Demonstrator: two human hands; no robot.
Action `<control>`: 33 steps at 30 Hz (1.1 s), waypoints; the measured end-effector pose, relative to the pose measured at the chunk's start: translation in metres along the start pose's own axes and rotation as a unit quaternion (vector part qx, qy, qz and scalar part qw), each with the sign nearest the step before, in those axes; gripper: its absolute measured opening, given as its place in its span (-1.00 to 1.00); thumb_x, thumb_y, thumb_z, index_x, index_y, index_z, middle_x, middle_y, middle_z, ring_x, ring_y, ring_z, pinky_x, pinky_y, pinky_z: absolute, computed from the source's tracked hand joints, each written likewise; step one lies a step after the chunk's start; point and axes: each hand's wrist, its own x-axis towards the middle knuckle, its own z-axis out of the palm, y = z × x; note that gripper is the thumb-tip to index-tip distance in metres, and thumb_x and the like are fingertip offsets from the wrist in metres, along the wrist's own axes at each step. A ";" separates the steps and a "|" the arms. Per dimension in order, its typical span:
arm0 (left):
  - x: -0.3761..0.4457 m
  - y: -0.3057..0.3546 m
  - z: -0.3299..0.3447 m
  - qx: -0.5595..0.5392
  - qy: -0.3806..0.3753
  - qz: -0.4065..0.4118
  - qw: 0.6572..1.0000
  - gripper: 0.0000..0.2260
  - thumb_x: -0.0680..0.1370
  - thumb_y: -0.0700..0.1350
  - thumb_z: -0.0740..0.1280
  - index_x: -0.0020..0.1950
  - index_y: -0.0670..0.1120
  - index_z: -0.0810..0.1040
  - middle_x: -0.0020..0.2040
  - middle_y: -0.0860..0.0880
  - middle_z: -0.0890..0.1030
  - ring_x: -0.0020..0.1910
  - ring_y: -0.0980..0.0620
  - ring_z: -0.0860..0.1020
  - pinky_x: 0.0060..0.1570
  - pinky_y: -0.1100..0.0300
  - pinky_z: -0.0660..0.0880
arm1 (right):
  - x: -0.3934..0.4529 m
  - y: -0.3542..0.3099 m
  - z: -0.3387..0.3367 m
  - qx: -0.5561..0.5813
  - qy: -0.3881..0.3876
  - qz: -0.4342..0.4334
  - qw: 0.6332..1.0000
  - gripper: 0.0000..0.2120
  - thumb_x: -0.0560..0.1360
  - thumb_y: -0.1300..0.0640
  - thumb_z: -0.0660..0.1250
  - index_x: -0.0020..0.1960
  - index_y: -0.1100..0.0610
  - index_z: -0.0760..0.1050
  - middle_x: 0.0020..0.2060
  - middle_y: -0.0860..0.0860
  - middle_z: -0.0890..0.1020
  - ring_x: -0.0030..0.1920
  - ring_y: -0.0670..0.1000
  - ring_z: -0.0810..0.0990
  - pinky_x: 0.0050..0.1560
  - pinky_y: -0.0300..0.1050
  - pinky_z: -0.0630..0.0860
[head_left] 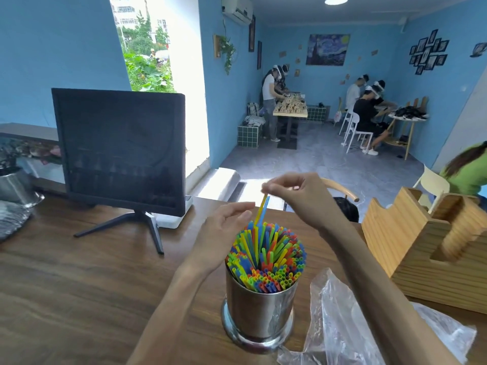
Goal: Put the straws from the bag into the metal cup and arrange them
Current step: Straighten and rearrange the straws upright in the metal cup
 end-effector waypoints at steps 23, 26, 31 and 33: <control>-0.002 0.051 -0.046 -0.343 0.221 0.048 0.912 -0.70 0.50 -0.23 0.48 0.21 -0.05 0.57 -0.17 -0.02 0.71 -0.20 0.04 0.69 -0.18 0.26 0.62 | -0.072 0.021 0.003 0.041 0.031 -0.078 0.996 -0.88 0.48 0.16 0.53 -0.05 -0.05 0.71 -0.11 -0.17 0.73 -0.06 -0.15 0.63 0.00 -0.28 0.50; -0.004 0.058 -0.031 -0.293 0.236 0.113 0.919 -0.66 0.54 -0.23 0.45 0.26 0.01 0.51 -0.12 -0.05 0.74 -0.18 -0.01 0.72 -0.30 0.24 0.58 | -0.080 0.030 0.014 -0.024 -0.009 -0.102 0.994 -0.86 0.45 0.15 0.57 -0.07 -0.08 0.73 -0.09 -0.22 0.70 0.12 -0.13 0.61 0.13 -0.25 0.49; -0.007 0.048 -0.017 -0.165 0.125 0.147 0.967 -0.65 0.54 -0.24 0.45 0.23 0.11 0.53 -0.14 -0.04 0.73 -0.23 -0.03 0.72 -0.37 0.25 0.52 | -0.083 0.043 0.010 0.062 0.038 -0.079 0.994 -0.85 0.54 0.23 0.46 0.02 0.01 0.70 0.04 -0.13 0.72 0.17 -0.05 0.64 0.17 -0.11 0.53; -0.009 0.036 -0.013 -0.094 0.084 0.130 0.984 -0.73 0.52 -0.17 0.50 0.15 0.11 0.60 -0.12 -0.04 0.73 -0.17 -0.01 0.71 -0.20 0.18 0.58 | -0.083 0.050 0.007 0.086 0.063 -0.052 0.993 -0.84 0.58 0.20 0.40 0.10 0.00 0.67 0.10 -0.12 0.70 0.21 -0.05 0.62 0.22 -0.08 0.50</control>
